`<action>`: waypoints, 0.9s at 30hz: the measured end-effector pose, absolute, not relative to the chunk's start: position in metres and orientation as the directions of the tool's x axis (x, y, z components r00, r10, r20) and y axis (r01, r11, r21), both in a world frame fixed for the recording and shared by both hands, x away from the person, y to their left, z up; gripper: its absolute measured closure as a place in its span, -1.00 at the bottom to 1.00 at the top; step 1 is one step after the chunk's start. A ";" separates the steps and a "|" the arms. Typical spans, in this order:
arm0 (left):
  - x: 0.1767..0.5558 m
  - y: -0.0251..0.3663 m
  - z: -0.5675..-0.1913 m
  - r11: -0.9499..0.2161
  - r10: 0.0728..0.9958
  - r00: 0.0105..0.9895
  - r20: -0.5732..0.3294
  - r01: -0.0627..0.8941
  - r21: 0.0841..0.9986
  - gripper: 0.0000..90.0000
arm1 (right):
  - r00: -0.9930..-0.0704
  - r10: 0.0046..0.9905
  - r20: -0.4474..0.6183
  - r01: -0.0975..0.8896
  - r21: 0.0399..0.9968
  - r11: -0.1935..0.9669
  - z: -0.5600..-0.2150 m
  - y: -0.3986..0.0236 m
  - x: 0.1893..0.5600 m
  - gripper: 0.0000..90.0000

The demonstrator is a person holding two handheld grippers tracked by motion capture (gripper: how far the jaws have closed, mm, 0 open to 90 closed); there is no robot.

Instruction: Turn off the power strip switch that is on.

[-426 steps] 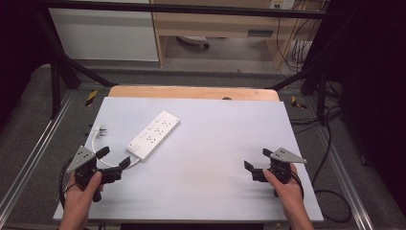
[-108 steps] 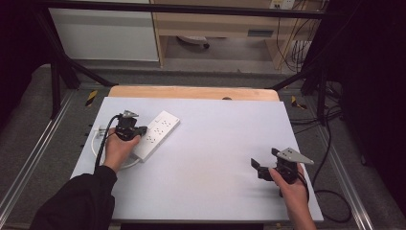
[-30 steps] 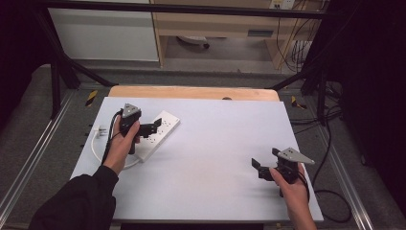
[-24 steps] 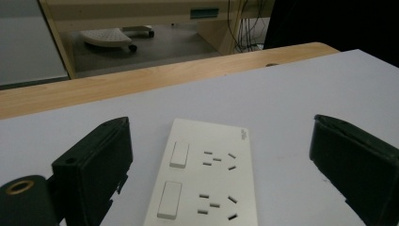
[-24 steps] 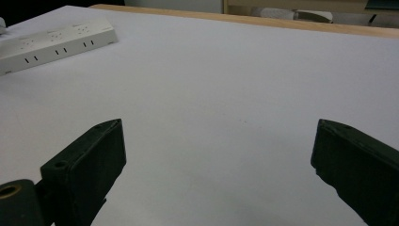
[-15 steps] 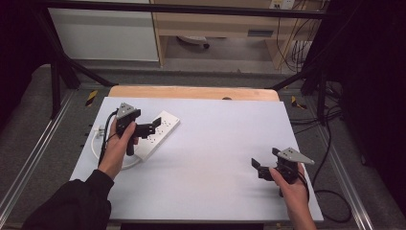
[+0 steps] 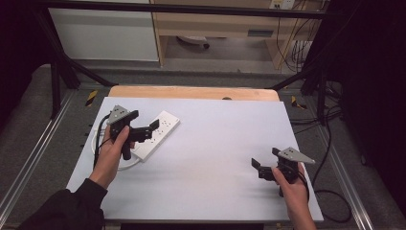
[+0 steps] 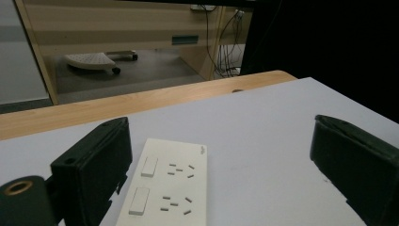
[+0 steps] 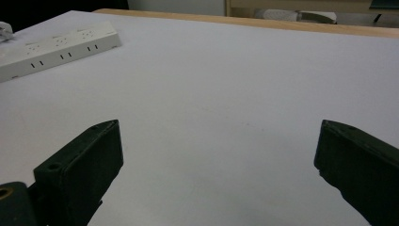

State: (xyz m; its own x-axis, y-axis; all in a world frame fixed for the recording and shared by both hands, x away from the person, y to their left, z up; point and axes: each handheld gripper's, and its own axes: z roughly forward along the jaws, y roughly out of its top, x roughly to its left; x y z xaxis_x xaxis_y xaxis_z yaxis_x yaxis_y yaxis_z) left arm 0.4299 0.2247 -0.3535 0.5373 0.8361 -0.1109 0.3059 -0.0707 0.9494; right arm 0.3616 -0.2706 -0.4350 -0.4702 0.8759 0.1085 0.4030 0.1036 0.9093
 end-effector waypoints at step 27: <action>0.381 0.259 -0.348 -0.015 0.854 0.505 -0.128 0.270 0.963 -0.89 | -0.477 0.873 0.099 0.408 0.905 0.120 -0.437 -0.269 0.362 -0.95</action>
State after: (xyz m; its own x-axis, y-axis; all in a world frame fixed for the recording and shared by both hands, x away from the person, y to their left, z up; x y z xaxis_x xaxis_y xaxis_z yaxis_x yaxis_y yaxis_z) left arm 0.3806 0.2592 -0.3477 0.5048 0.8536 -0.1283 0.2697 -0.0147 0.9628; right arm 0.3625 -0.2689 -0.4371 -0.4770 0.8733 0.0992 0.4081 0.1200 0.9050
